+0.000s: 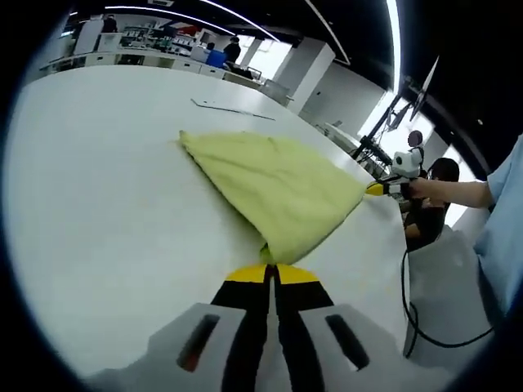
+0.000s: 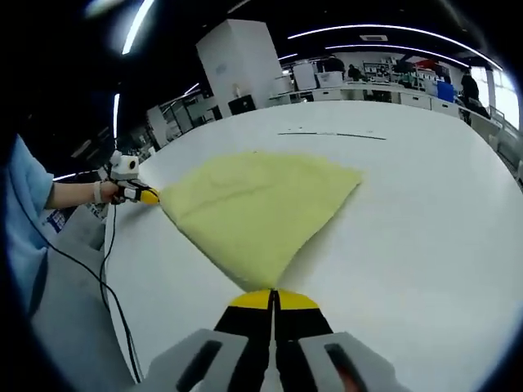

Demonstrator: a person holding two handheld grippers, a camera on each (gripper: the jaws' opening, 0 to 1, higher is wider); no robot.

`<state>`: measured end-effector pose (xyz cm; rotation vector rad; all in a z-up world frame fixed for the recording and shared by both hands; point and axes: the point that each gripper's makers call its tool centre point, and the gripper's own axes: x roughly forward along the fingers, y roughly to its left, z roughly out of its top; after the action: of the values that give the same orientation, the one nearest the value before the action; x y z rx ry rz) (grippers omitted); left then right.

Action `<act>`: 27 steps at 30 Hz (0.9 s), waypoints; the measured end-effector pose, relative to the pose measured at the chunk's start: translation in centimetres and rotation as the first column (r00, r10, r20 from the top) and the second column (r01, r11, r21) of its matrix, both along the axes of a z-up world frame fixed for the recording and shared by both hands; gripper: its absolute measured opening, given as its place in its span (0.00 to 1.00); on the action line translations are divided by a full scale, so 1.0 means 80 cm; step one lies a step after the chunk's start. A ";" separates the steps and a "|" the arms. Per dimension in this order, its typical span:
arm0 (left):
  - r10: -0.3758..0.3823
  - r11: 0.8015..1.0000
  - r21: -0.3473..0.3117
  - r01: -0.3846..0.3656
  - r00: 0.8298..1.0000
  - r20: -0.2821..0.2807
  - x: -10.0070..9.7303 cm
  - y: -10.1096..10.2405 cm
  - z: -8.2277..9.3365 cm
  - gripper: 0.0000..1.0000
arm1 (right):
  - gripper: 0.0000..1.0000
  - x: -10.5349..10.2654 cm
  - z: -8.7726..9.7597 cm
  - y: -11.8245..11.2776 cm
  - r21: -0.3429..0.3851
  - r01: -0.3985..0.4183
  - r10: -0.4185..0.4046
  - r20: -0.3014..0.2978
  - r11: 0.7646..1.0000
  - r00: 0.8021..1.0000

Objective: Fold the garment on the visible template until the final outline fits inside the template.

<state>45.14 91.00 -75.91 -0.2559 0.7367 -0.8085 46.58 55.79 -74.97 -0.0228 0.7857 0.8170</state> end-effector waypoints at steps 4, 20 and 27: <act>-0.009 1.000 0.003 0.009 1.000 -0.008 -0.007 -0.001 -0.002 0.00 | 0.00 -0.004 -0.003 0.001 -0.013 -0.015 0.015 -0.002 1.000 1.000; 0.024 1.000 0.003 -0.024 0.999 -0.029 -0.025 0.011 -0.004 0.00 | 0.10 -0.006 0.000 0.031 0.032 -0.056 0.056 0.011 0.998 0.998; 0.026 1.000 0.005 -0.026 0.999 -0.029 -0.029 0.013 -0.004 0.00 | 0.00 -0.009 -0.002 0.025 0.052 -0.035 0.037 -0.046 0.998 0.998</act>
<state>42.80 92.00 -76.19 -0.2730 0.7614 -0.7799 45.89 57.80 -75.12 0.0273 0.8102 0.8742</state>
